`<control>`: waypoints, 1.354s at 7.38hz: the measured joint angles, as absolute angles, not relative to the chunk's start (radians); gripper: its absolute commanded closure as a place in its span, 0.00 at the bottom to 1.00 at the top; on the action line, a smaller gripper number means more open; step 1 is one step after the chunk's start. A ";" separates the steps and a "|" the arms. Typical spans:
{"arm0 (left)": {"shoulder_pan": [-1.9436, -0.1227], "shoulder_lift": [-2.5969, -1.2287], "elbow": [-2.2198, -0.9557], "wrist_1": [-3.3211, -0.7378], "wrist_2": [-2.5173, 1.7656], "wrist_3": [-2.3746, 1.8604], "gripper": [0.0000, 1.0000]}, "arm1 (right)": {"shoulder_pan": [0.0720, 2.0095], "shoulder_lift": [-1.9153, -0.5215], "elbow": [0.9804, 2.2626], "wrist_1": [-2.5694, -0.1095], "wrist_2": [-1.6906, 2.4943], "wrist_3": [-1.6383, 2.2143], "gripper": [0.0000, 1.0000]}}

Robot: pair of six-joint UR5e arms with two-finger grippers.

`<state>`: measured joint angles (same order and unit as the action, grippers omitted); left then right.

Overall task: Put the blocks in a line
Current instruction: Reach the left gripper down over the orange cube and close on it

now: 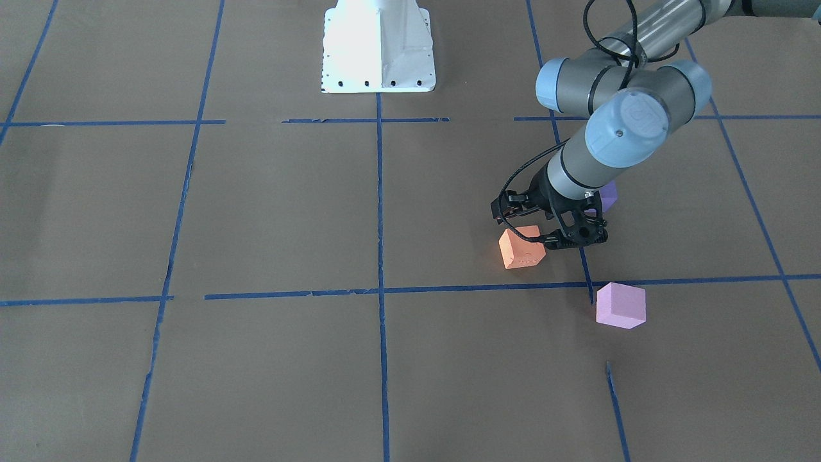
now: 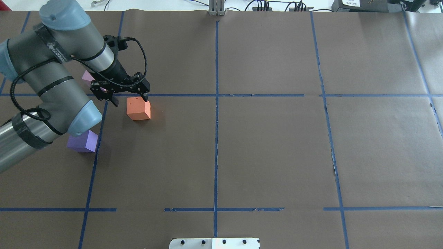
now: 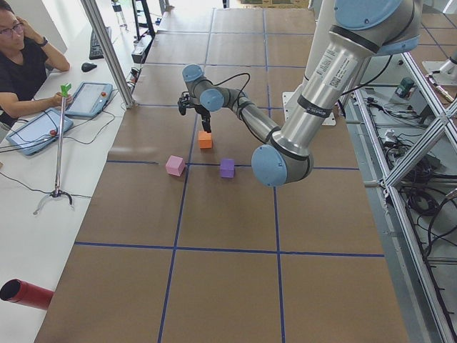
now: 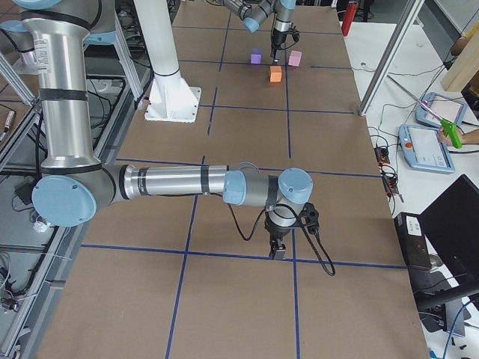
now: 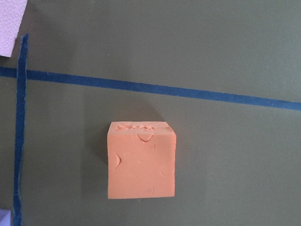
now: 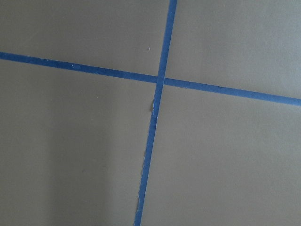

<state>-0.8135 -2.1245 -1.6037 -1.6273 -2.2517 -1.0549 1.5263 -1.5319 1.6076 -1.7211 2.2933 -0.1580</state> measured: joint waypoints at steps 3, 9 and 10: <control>-0.797 -2.126 -1.563 -1.667 -2.182 -1.083 0.00 | 1.526 -1.532 1.608 -1.721 2.293 -0.158 0.00; -0.795 -2.126 -1.495 -1.768 -2.132 -1.146 0.00 | 1.526 -1.532 1.608 -1.721 2.293 -0.158 0.00; -0.793 -2.126 -1.485 -1.781 -2.131 -1.149 0.00 | 1.526 -1.532 1.608 -1.721 2.293 -0.158 0.00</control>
